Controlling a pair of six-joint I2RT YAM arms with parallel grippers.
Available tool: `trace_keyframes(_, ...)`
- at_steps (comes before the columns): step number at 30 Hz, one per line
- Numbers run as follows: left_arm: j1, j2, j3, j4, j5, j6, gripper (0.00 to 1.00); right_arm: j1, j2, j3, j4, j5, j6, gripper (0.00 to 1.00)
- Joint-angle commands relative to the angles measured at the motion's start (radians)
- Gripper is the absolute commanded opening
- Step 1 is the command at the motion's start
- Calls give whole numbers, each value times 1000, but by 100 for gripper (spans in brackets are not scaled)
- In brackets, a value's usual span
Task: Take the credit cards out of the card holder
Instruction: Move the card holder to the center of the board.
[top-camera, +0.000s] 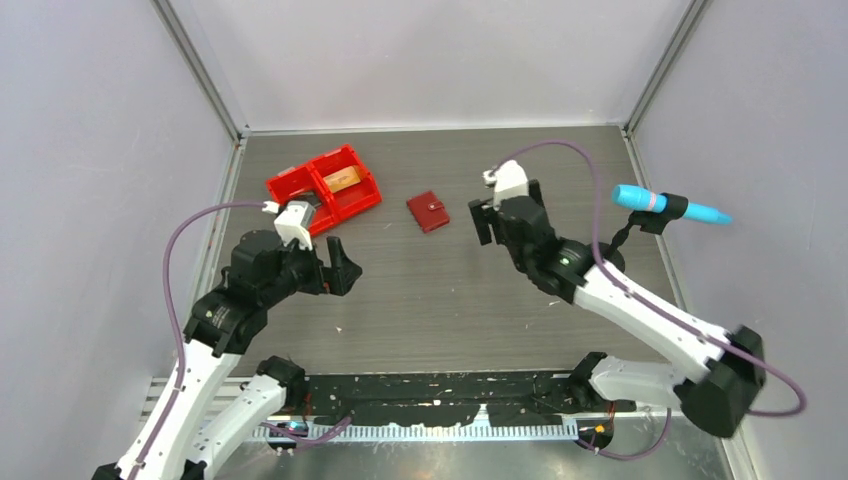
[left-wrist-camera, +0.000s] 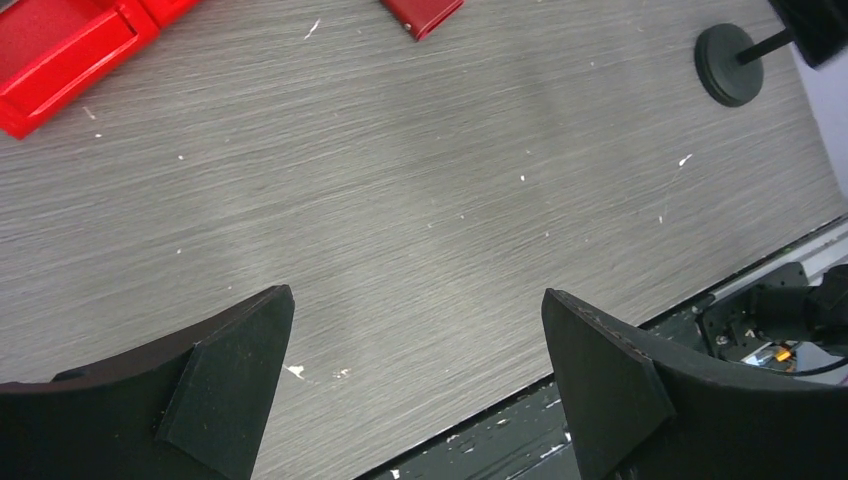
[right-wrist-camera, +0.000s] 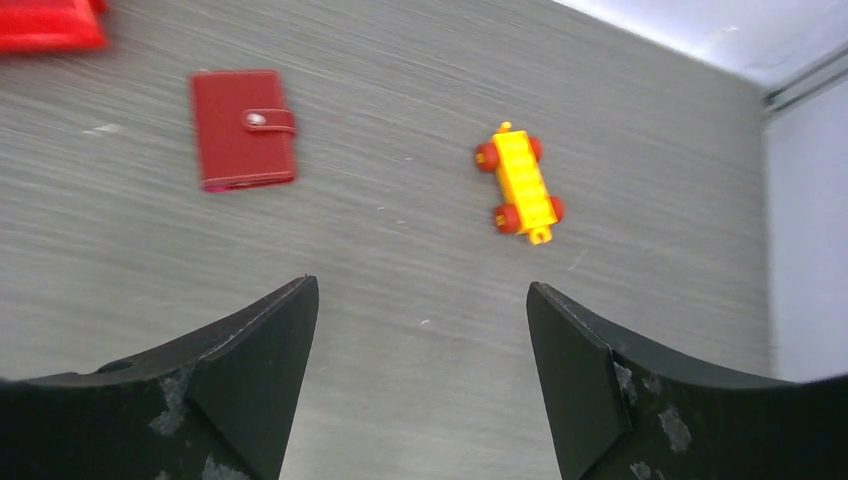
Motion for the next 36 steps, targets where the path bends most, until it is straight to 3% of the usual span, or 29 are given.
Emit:
trace_keyframes(1, -35, -26, 18, -25, -100, 34, 99, -21, 242, 117, 109, 185, -337, 83)
trace_keyframes(5, -69, -52, 7, -24, -124, 40, 99, -71, 460, 265, 48, 225, -422, 76)
trace_keyframes(8, -89, -62, 7, -28, -140, 44, 99, -89, 566, 354, 20, 122, -417, 74)
trace_keyframes(13, -102, -66, 16, -41, -193, 47, 99, -92, 682, 553, -136, -152, -179, 68)
trace_keyframes(19, -108, -74, 21, -49, -223, 49, 97, -112, 809, 669, -135, -307, 47, 62)
trace_keyframes(26, -110, -78, 18, -46, -238, 50, 97, -194, 940, 726, -120, -475, 233, 57)
trace_keyframes(36, -110, -85, 16, -46, -270, 55, 97, -240, 1053, 726, -83, -607, 281, 55)
